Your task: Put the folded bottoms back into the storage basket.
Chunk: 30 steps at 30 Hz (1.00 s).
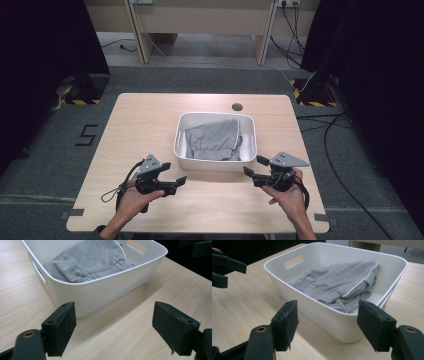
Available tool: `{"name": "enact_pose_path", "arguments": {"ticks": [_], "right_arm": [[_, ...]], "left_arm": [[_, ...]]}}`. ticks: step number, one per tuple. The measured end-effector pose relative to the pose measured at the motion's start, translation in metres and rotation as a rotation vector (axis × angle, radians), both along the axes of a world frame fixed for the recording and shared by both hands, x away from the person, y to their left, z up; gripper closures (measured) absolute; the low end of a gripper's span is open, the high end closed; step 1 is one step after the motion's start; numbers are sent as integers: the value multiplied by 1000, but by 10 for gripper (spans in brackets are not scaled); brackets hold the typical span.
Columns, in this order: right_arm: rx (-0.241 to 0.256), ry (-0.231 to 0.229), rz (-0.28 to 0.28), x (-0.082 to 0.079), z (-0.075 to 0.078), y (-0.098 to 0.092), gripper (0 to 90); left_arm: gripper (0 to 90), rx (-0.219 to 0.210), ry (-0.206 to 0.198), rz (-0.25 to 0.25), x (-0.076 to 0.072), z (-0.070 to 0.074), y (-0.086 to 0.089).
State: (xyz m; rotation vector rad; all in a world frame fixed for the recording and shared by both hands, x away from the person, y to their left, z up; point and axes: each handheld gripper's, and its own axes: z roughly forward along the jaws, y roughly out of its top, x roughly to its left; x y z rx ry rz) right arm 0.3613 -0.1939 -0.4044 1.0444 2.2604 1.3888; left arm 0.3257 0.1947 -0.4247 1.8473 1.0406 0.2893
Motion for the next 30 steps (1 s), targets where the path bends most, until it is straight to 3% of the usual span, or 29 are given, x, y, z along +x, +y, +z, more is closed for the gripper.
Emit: {"name": "enact_pose_path", "arguments": {"ticks": [15, 30], "right_arm": [[5, -10, -6, -18, -11, -1, 305], [-22, 37, -2, -34, -39, -3, 298]], "left_arm": [[159, -4, 10, -14, -13, -17, 5], [157, 5, 28, -9, -26, -32, 13]]}}
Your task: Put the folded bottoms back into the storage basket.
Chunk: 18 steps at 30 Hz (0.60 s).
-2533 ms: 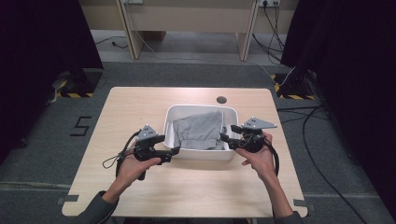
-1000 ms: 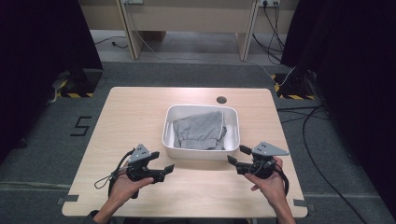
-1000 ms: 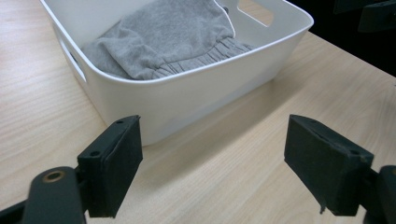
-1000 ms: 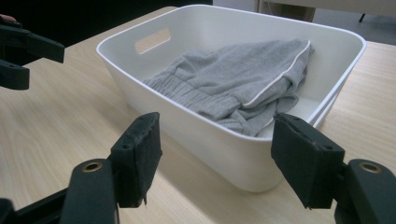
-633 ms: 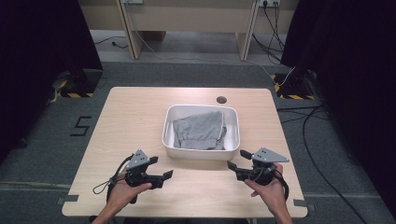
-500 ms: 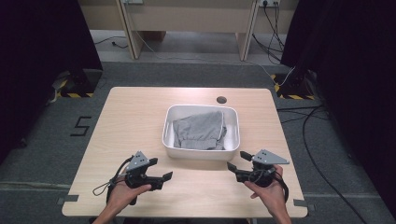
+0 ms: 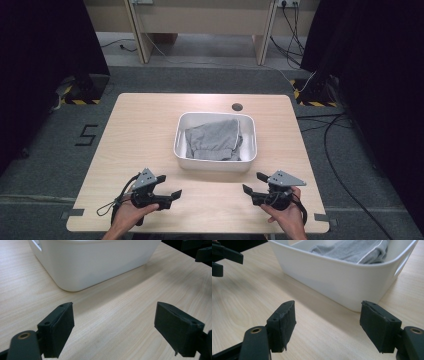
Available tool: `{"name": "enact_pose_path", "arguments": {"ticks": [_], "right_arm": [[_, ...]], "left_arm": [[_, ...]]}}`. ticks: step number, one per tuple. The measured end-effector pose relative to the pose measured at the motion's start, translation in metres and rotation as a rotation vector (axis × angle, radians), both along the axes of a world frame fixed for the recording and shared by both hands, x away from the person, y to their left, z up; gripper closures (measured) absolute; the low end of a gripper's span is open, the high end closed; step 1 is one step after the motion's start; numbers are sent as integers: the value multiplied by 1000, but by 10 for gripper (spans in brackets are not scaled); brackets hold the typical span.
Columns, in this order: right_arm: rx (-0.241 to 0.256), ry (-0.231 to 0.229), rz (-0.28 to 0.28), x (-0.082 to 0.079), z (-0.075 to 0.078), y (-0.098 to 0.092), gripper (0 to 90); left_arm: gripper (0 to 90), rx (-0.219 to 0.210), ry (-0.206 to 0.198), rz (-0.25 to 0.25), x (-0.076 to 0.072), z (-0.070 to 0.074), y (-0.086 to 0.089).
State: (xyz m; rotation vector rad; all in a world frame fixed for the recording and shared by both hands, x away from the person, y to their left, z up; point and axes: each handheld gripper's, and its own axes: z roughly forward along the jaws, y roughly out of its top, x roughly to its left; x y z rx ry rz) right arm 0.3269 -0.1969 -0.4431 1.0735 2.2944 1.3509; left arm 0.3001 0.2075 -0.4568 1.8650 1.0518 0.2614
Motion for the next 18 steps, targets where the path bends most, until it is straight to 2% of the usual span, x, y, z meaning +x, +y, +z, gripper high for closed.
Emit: {"name": "enact_pose_path", "arguments": {"ticks": [7, 12, 18], "right_arm": [[-14, 32, -1, -6, -13, -2, 289], [-20, 36, 2, -11, -18, -3, 286], [-31, 52, 2, -17, -24, -3, 284]], "left_arm": [[157, 18, 12, -7, -7, -8, 0], [157, 42, 14, -14, -12, -14, 1], [157, 46, 19, -11, -19, -19, 3]]}}
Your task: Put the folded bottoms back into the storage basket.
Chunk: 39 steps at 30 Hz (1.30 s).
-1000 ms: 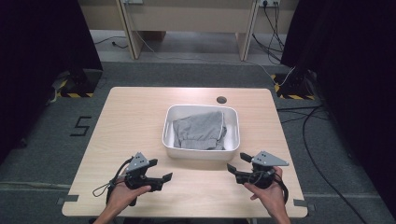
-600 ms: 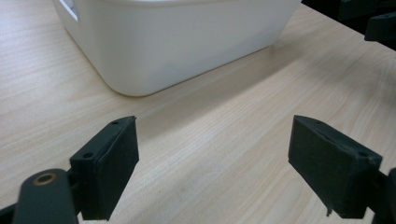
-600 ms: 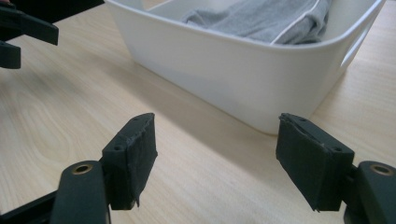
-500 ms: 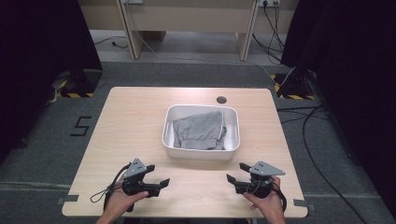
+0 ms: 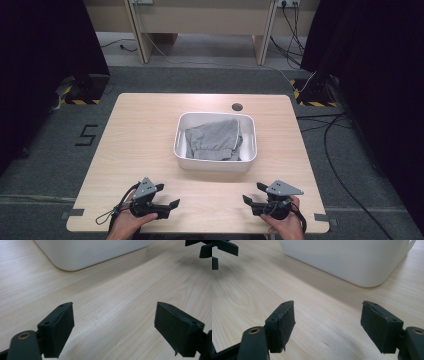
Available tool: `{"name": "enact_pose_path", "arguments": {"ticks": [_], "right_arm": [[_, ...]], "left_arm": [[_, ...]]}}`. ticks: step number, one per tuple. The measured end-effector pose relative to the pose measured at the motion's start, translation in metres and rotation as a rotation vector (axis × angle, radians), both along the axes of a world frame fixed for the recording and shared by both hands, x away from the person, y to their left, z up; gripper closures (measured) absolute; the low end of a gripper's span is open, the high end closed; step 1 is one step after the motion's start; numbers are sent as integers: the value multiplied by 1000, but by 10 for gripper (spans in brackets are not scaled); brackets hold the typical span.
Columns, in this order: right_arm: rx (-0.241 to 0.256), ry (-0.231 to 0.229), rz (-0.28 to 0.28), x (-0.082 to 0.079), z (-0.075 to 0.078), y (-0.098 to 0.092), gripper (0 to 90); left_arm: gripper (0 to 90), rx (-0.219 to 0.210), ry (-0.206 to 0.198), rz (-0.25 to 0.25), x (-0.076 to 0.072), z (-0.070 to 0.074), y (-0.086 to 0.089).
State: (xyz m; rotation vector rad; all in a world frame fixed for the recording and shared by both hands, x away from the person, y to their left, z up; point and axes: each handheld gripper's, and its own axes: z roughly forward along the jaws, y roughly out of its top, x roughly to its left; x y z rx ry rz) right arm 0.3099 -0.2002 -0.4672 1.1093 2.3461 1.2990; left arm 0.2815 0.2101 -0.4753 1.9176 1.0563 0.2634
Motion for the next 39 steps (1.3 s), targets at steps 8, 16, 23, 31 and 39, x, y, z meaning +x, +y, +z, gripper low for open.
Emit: {"name": "enact_pose_path", "arguments": {"ticks": [8, 16, 23, 31, 39], "right_arm": [[-19, 14, 0, -9, -8, -3, 279], [-71, 32, -15, -17, -13, -6, 218], [-158, 27, -26, -20, -22, -5, 161], [-179, 0, -16, -22, -24, -4, 118], [-172, -2, -14, -22, -25, -3, 112]], "left_arm": [[157, 31, -1, -15, -14, -5, 0], [157, 60, -4, -10, -22, -10, 2], [157, 124, 14, -18, -28, -20, 1], [143, 174, -25, -20, -32, -23, 0], [130, 171, -27, -16, -32, -23, -1]]}}
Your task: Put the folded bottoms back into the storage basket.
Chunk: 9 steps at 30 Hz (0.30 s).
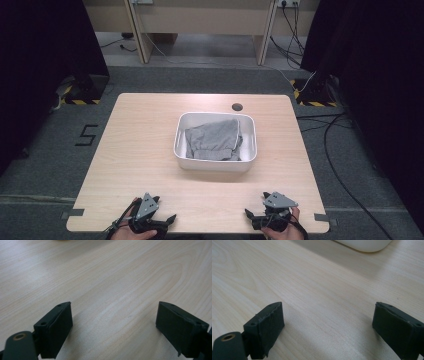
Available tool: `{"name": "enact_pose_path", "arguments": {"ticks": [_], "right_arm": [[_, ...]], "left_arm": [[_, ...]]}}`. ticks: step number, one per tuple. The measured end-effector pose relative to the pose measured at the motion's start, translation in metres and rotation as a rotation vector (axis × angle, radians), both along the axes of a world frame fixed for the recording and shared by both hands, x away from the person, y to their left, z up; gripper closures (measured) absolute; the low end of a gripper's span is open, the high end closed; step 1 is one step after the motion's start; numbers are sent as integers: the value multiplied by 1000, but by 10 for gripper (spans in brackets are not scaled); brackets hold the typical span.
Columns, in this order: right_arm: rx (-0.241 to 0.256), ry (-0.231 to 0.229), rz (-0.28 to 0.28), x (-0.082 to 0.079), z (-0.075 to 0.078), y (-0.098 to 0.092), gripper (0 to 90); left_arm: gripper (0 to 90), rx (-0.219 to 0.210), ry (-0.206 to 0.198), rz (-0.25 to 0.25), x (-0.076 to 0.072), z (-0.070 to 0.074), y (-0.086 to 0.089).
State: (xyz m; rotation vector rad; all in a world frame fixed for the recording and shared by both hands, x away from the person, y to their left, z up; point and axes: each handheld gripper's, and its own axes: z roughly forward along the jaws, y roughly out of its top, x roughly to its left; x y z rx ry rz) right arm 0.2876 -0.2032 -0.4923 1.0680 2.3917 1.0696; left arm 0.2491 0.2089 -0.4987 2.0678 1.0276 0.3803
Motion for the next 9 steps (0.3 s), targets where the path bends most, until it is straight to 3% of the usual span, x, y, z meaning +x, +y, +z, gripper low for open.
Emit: {"name": "enact_pose_path", "arguments": {"ticks": [9], "right_arm": [[-2, 0, 2, 0, 0, 0, 112]], "left_arm": [[130, 1, 0, 0, 0, 0, 0]]}}
